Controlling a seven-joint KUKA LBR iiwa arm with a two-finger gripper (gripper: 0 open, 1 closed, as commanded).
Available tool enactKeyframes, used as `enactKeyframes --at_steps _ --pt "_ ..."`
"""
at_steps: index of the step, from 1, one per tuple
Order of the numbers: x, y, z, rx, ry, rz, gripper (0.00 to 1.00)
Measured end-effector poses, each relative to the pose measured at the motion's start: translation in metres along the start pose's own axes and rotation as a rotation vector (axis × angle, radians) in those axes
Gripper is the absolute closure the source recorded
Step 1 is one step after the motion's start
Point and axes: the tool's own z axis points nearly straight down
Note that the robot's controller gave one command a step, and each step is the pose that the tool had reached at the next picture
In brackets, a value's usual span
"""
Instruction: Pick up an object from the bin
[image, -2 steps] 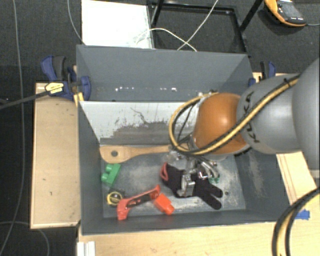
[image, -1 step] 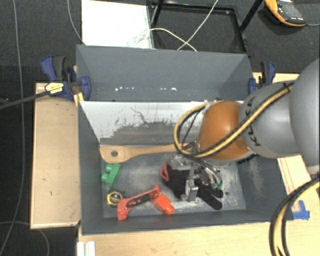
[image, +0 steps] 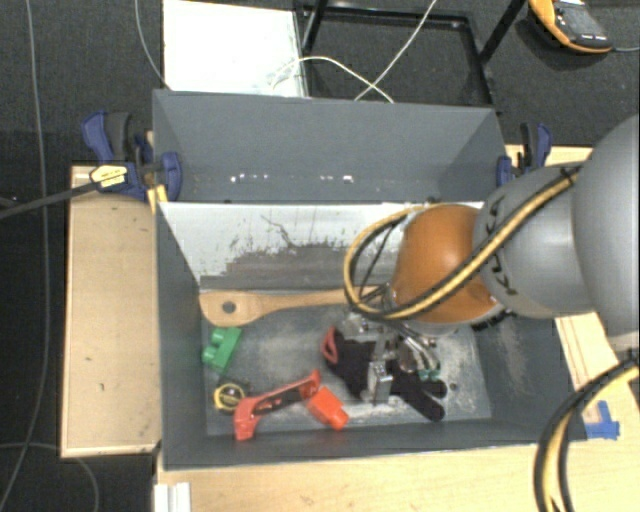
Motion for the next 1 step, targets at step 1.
enactKeyframes --at_steps 1 --pt "-0.0009 0.0146 -0.0007 -0.002 -0.002 -0.006 0.0"
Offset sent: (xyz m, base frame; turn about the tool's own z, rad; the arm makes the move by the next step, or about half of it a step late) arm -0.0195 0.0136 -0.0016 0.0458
